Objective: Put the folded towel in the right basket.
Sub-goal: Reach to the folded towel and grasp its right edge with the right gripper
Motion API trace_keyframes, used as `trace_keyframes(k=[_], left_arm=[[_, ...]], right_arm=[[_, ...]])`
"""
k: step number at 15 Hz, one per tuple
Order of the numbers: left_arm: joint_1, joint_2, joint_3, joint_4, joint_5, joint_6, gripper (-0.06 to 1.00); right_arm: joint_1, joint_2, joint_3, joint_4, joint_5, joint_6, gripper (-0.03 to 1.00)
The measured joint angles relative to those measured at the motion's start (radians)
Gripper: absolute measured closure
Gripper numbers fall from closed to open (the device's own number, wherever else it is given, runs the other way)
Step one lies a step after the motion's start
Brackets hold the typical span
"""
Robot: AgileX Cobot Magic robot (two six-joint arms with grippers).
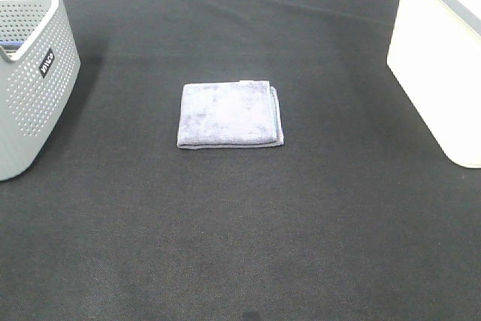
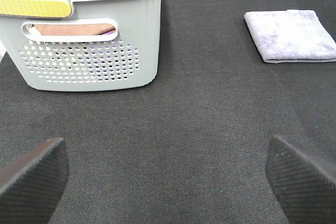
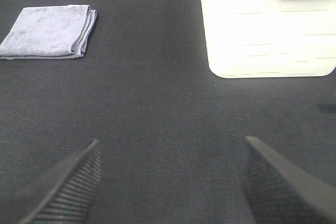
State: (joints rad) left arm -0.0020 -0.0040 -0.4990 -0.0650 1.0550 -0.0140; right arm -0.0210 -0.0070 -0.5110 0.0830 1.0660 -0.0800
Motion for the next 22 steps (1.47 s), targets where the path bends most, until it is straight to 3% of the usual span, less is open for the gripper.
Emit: trace_keyframes(k=[12, 13, 16, 18, 20, 22], left_arm=[[0.0, 0.0, 0.0, 0.0, 0.0, 0.0, -0.02], [0.0, 0.0, 0.0, 0.0, 0.0, 0.0, -0.02], [0.0, 0.0, 0.0, 0.0, 0.0, 0.0, -0.02], [0.0, 0.0, 0.0, 0.0, 0.0, 0.0, -0.02], [0.0, 0.0, 0.0, 0.0, 0.0, 0.0, -0.02], [0.0, 0.0, 0.0, 0.0, 0.0, 0.0, -0.02]], right_arm=[[0.0, 0.002, 0.0, -0.011, -0.004, 0.0, 0.27], [0.0, 0.021, -0.007, -0.012, -0.032, 0.0, 0.27], [0.0, 0.222, -0.028, 0.04, -0.3, 0.0, 0.27], [0.0, 0.398, -0.063, 0.092, -0.429, -0.002, 0.27], [0.0, 0.617, -0.156, 0.142, -0.491, -0.046, 0.27], [0.0, 0.821, -0.291, 0.171, -0.495, -0.113, 0.27]])
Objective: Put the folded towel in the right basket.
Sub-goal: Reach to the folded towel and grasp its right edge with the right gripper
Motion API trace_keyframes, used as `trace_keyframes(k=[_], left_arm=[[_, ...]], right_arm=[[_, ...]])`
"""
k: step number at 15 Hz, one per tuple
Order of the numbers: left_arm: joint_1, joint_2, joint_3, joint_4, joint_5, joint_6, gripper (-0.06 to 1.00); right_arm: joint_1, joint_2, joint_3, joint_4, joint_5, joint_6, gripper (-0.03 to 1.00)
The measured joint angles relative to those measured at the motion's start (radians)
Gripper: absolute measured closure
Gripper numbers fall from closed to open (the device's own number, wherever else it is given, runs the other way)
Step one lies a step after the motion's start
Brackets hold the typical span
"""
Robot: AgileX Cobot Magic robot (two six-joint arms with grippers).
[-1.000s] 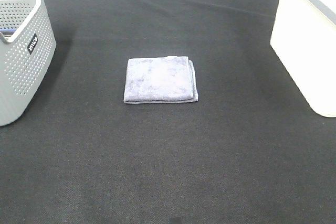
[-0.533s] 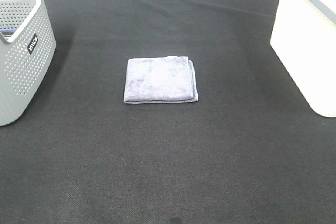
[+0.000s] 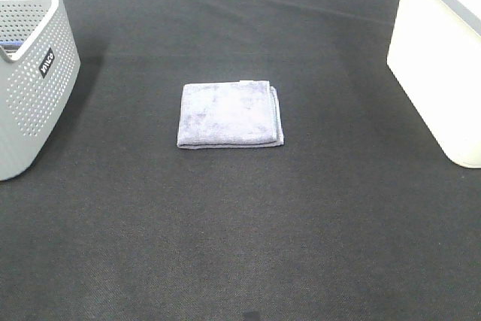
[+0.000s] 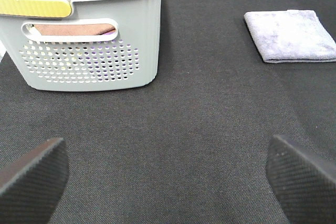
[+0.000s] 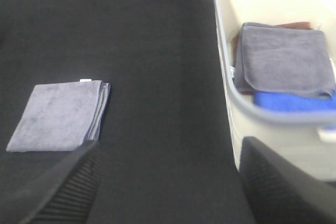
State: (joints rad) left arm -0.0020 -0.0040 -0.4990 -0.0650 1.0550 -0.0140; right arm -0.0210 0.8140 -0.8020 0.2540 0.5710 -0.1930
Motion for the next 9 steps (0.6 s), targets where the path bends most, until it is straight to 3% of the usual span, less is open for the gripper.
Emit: trace_keyframes(k=[4, 9], left_arm=[[0.0, 0.0, 0.0, 0.0, 0.0, 0.0, -0.02], [0.0, 0.0, 0.0, 0.0, 0.0, 0.0, -0.02]], right_arm=[[0.0, 0.391, -0.319, 0.094, 0.086, -0.082, 0.27], [0.008, 0.775, -0.701, 0.167, 0.285, -0.129, 0.28]])
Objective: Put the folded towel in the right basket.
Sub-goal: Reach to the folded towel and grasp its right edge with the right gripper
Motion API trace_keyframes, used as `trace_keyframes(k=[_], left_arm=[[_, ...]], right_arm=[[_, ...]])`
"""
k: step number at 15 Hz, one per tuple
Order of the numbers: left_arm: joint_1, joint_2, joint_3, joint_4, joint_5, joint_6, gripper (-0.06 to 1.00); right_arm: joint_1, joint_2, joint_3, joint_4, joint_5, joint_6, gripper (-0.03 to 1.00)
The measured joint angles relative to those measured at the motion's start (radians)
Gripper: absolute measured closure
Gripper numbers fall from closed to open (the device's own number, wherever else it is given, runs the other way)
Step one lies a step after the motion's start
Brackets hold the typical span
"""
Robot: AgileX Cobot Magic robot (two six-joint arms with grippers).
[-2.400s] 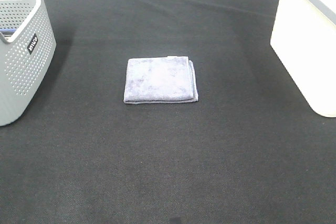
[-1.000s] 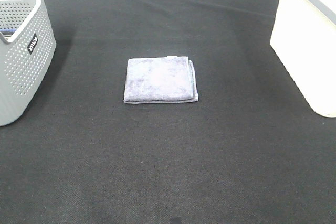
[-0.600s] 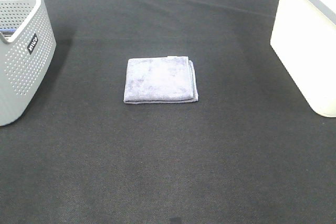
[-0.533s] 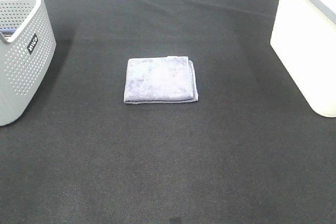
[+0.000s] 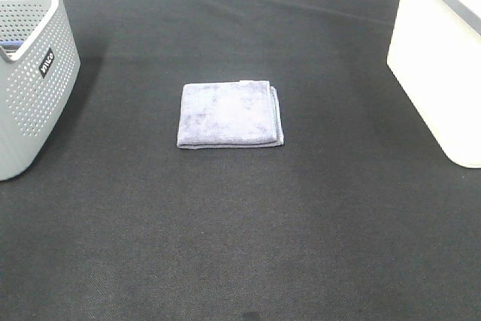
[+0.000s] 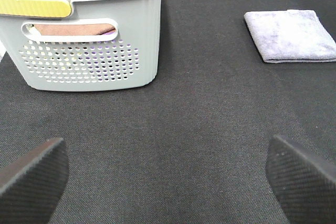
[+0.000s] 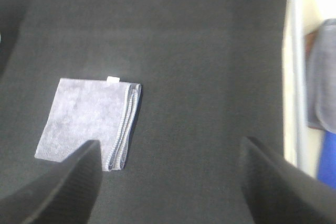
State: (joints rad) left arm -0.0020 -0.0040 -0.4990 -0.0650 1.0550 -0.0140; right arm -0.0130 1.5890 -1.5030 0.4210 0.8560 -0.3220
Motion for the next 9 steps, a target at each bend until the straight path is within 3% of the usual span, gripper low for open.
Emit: trace_keyframes(k=[5, 9], left_arm=[[0.0, 0.0, 0.0, 0.0, 0.0, 0.0, -0.02], [0.0, 0.0, 0.0, 0.0, 0.0, 0.0, -0.02]], right_arm=[[0.204, 0.349, -0.297, -0.032, 0.073, 0.06, 0.32], [0.23, 0.56, -0.439, -0.017, 0.16, 0.134, 0.32]])
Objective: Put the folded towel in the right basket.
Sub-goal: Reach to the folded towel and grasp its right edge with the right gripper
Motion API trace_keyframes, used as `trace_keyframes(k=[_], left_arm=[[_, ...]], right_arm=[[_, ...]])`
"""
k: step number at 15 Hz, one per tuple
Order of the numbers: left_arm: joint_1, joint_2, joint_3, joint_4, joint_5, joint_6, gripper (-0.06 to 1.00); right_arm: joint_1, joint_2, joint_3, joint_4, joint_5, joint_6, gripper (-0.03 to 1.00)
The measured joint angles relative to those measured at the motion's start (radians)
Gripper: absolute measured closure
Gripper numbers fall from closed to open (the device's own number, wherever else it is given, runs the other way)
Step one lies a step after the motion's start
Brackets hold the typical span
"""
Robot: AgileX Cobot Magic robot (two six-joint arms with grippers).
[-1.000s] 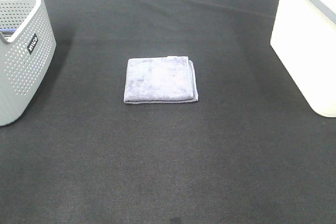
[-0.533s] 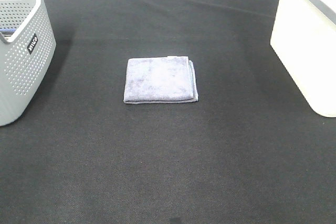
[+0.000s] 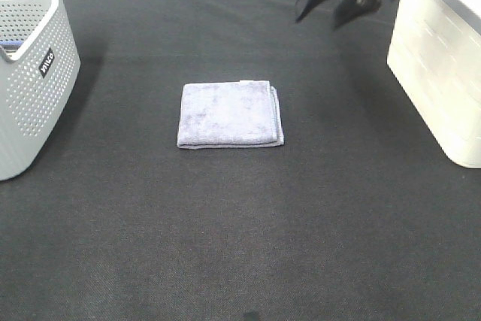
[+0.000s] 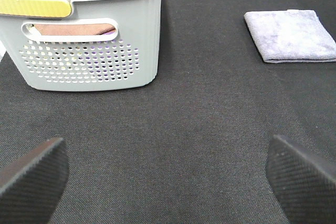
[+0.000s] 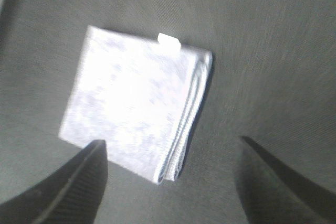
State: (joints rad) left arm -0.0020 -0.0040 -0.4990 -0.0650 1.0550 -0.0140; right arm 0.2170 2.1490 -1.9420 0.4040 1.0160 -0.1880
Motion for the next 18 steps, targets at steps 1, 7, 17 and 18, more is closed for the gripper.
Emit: trace_keyframes(k=[1, 7, 17, 18], left_arm=[[0.0, 0.0, 0.0, 0.0, 0.0, 0.0, -0.02], [0.0, 0.0, 0.0, 0.0, 0.0, 0.0, -0.02], [0.0, 0.0, 0.0, 0.0, 0.0, 0.0, -0.02], [0.0, 0.0, 0.0, 0.0, 0.0, 0.0, -0.02]], right_arm=[[0.0, 0.046, -0.031, 0.002, 0.013, 0.006, 0.32], [0.0, 0.235, -0.136, 0.029, 0.131, 0.053, 0.31], [0.0, 0.423, -0.247, 0.133, 0.132, -0.005, 0.28], [0.0, 0.429, -0.25, 0.135, 0.119, -0.005, 0.28]])
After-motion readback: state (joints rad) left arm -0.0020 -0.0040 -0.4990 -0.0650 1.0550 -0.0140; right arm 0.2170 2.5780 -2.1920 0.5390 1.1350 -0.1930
